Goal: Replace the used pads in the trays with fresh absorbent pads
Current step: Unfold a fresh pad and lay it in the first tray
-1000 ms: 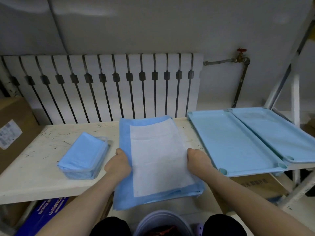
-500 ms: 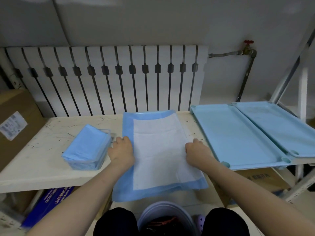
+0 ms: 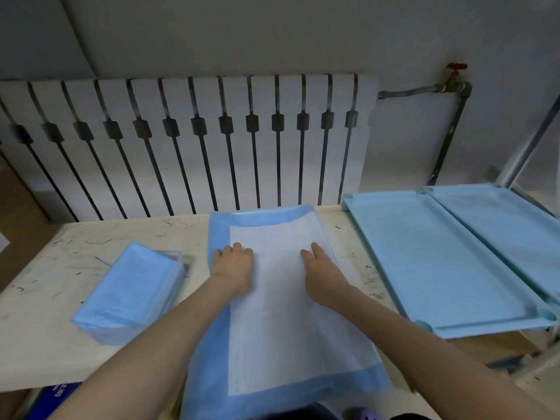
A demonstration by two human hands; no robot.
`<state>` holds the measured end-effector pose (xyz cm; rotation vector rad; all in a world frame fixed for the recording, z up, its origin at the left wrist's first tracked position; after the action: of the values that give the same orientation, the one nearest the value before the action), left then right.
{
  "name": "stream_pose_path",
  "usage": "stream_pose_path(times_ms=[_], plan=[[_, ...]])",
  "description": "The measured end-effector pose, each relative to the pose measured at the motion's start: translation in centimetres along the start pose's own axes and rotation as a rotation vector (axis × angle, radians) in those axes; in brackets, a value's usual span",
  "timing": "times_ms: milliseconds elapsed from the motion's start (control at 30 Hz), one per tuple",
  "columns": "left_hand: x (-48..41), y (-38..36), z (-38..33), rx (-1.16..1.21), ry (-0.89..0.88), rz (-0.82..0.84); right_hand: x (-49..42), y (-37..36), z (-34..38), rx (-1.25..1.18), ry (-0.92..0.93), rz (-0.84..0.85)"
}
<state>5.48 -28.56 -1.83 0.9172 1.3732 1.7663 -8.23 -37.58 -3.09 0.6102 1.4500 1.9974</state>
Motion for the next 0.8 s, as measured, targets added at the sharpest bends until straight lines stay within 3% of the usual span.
stream_pose_path(times_ms=[133,200,367,567,800], plan=[[-1.5,-1.4,0.8,-0.11,0.028,0.011,-2.1,-2.4,-1.0,0.118,-0.034,0.129],[-2.3,-1.4,0.7,-0.11,0.046,0.007,-3.2,-1.8,-0.9,0.127,-0.064,0.108],[-5.0,1.3,-0.5,0.02,0.032,-0.083,-6.3,0.3,0.1,0.043,-0.071,-0.06],[-7.8,-0.9,0.2,0.237,-0.016,0.009,-9.8,-1.3,-0.7,0.09,-0.115,0.079],[-10.1,-1.2,1.0,0.336,-0.006,0.04,-13.5,-1.8,-0.1,0.098,-0.04,-0.017]])
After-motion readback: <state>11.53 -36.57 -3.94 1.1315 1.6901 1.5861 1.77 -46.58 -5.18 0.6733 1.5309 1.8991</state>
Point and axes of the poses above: each hand's wrist, its own x-axis away from the middle knuckle, its own y-axis out of the back of the hand, z = x × y, the point moved 10 cm from there along -x, towards the middle knuckle, and after that the axes turned 2 degrees about -y, right-handed, at the moved point
